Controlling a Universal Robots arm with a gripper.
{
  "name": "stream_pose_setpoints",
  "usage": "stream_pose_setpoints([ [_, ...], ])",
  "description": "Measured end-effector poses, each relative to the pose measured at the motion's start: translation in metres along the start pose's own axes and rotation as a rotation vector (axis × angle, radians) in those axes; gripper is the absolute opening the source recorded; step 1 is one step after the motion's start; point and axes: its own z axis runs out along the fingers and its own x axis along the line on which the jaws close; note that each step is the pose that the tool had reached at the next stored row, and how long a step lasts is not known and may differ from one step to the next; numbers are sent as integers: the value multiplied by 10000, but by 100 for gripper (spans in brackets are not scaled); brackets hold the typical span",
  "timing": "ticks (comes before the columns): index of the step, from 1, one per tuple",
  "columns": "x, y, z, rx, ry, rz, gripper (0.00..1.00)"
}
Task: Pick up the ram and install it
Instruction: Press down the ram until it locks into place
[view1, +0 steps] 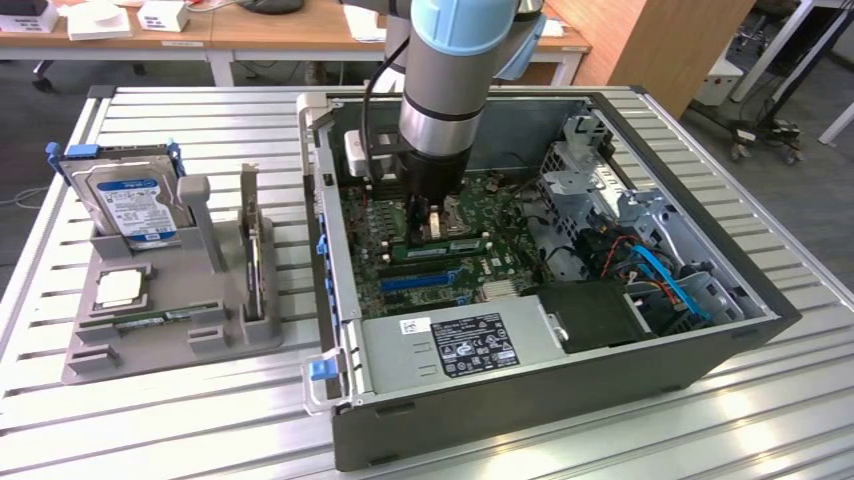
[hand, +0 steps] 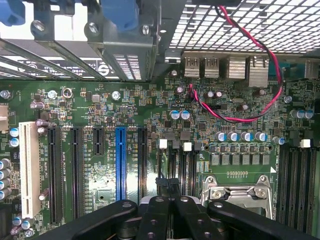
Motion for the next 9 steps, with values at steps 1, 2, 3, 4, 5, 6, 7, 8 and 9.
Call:
stream_pose_setpoints([
  [1, 0, 0, 0, 0, -1, 1, 9],
  [2, 0, 0, 0, 0, -1, 0, 9],
  [3, 0, 0, 0, 1, -2, 1, 9],
  [4, 0, 0, 0, 1, -1, 0, 9],
  [5, 0, 0, 1, 1, -2, 0, 9],
  [6, 0, 0, 1, 1, -1, 0, 9],
  [7, 0, 0, 1, 1, -2, 0, 9],
  [8, 0, 0, 1, 1, -2, 0, 9],
  [9, 0, 0, 2, 1, -3, 0, 9],
])
